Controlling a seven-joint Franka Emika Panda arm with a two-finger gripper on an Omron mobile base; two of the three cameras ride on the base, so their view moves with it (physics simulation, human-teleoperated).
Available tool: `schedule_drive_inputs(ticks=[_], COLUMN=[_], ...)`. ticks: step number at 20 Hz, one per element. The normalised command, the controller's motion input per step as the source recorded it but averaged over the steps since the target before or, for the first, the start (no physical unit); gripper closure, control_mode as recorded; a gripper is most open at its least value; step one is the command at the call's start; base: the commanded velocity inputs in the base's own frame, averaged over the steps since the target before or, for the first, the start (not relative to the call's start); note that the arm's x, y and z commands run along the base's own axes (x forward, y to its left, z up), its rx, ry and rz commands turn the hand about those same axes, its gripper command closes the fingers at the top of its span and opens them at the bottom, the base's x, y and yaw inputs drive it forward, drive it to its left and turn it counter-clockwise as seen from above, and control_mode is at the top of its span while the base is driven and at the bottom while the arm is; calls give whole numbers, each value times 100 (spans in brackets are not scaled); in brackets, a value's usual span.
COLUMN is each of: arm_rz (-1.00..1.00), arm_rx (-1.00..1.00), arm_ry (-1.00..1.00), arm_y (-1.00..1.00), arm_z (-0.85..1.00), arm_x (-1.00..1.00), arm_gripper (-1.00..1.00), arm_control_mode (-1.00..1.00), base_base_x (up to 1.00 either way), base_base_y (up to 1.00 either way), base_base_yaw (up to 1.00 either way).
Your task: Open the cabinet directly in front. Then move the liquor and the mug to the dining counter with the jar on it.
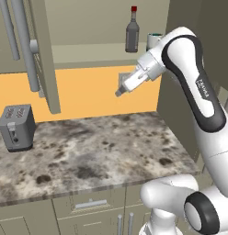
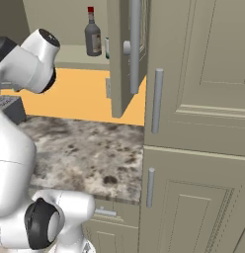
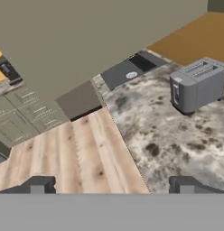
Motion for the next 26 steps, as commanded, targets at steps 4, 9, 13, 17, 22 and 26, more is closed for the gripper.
schedule_drive_inputs(ticks=[4, 9, 13, 17, 22, 26], arm_rz=[-47, -67, -62, -45, -10, -2], arm_rx=[-1, -7, -7, -1, 0, 0], arm_ry=[-23, -16, -17, -10, -2, 0], arm_y=[0, -2, -30, -77, -24, -52], arm_z=[18, 6, 2, 21, 9, 12], arm_x=[-7, -11, -7, -4, -3, 0], arm_gripper=[-100, -100, -100, -100, -100, -100], arm_control_mode=[-100, -100, -100, -100, -100, -100], base_base_x=[0, 0, 0, 0, 0, 0], base_base_y=[0, 0, 0, 0, 0, 0], base_base_yaw=[0, 0, 0, 0, 0, 0])
